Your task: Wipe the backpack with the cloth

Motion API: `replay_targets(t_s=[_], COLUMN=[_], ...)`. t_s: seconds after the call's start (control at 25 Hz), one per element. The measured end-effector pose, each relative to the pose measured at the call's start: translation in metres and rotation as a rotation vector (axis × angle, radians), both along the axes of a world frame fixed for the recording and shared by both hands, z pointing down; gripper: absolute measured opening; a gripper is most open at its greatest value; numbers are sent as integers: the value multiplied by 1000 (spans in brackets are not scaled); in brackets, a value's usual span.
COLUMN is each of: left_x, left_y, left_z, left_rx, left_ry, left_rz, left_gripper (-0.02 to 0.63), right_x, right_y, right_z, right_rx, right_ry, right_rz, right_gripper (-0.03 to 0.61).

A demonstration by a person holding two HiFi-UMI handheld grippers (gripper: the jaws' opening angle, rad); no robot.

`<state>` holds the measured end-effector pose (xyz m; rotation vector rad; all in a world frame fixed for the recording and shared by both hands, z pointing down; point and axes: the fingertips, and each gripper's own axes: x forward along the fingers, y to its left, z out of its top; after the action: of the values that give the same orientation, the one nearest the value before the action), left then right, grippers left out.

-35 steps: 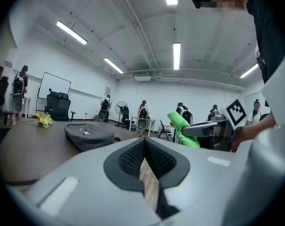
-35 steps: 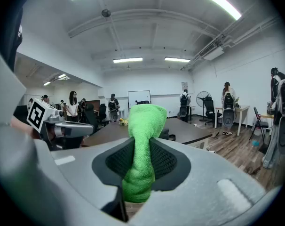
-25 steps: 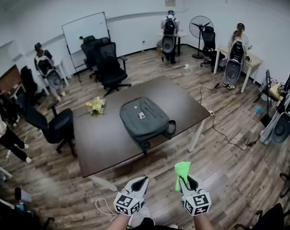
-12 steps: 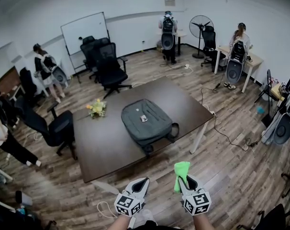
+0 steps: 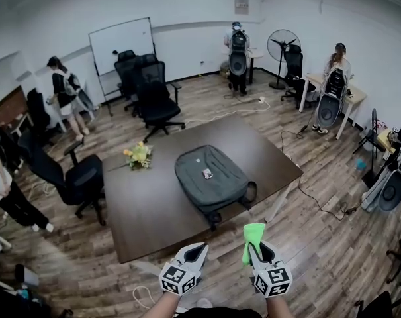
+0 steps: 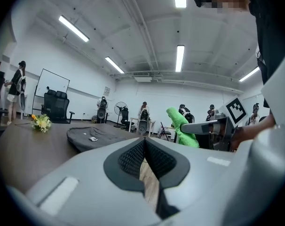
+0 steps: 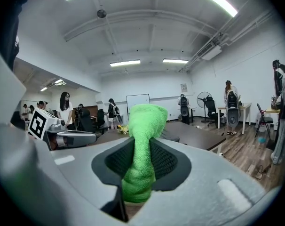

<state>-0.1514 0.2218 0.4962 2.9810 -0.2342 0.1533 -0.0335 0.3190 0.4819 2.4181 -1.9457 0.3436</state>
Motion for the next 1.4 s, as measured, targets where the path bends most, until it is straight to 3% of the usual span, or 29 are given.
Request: replay_targets(t_s=[0.28, 0.56, 1.4], left_x=[-6, 2, 107], left_y=[-27, -60, -173], left_z=[5, 17, 3], left_rx=[-14, -29, -26], left_ry=[0, -19, -19], left_rz=[-15, -90, -374], left_gripper=[20, 20, 20], right_x=[1, 5, 119], right_y=[-28, -74, -231], right_z=[-1, 15, 10], right_rx=[-5, -31, -50], right_ry=[4, -15, 9], right_rz=[-3, -106, -441], right_gripper=[100, 100, 100])
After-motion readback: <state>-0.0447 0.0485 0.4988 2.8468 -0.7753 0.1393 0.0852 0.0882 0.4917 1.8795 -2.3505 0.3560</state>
